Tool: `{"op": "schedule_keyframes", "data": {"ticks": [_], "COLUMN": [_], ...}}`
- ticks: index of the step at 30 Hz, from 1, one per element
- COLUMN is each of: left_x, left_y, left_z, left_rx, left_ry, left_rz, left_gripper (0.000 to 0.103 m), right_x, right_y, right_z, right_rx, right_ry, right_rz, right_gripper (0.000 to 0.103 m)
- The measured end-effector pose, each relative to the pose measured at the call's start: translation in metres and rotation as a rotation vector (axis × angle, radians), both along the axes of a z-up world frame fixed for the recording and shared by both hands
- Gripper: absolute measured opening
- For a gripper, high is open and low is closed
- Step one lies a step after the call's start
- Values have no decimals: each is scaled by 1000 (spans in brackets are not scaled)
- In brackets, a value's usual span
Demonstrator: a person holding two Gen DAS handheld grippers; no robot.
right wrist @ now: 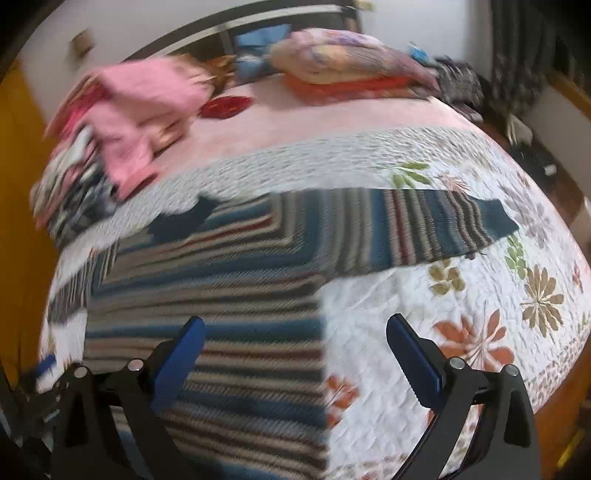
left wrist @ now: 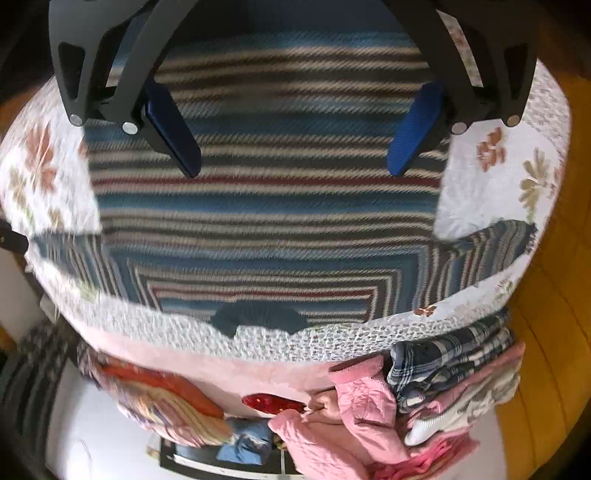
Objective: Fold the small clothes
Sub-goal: 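Move the right tool to the sweater sleeve cuff and grasp it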
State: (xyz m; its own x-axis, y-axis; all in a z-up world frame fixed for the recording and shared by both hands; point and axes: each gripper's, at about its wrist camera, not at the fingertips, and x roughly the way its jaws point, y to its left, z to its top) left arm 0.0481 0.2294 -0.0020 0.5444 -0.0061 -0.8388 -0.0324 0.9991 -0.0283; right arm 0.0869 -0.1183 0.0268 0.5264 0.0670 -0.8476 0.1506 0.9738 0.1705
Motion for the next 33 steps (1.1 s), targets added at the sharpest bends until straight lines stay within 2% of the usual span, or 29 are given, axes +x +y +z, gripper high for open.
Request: {"op": "schedule_keyframes", "data": {"ticks": [1, 3, 5, 7, 11, 13, 19, 25, 29, 30, 31, 32, 33], "left_x": [10, 32, 48, 65, 91, 100, 121, 140, 146, 147, 147, 148, 148], "left_y": [-2, -13, -24, -37, -54, -62, -70, -56, -47, -46, -45, -45, -45], "left_z": [1, 2, 3, 2, -5, -7, -27, -58, -66, -67, -68, -68, -68], "left_rx": [-23, -10, 6, 6, -57, -58, -32, -39, -40, -37, -33, -29, -27], "left_ry": [-8, -36, -70, -97, -87, -91, -86, -19, 3, 5, 6, 5, 4], "left_rz": [7, -2, -24, -43, -77, -99, -143, -82, -44, -42, -42, -43, -43], "left_gripper": [100, 100, 100, 100, 100, 100, 100, 100, 100, 100, 100, 100, 100], "right_x": [16, 34, 56, 69, 87, 93, 117, 136, 139, 139, 139, 139, 138], "right_y": [-25, -59, -112, -153, -228, -254, -297, -318, -325, -326, -327, -329, -331], "right_z": [-2, -10, -27, -42, -73, -89, -126, -162, -178, -179, -178, -178, -177], "right_rx": [-23, -21, 80, 140, 202, 205, 187, 174, 186, 187, 181, 185, 196], "right_ry": [19, 64, 138, 179, 216, 242, 298, 372, 391, 385, 378, 369, 358], "right_rz": [-52, -108, -194, -285, -384, -419, -460, -474, -502, -508, -511, -512, -518], "right_gripper": [99, 99, 99, 99, 98, 97, 94, 80, 75, 72, 58, 40, 32]}}
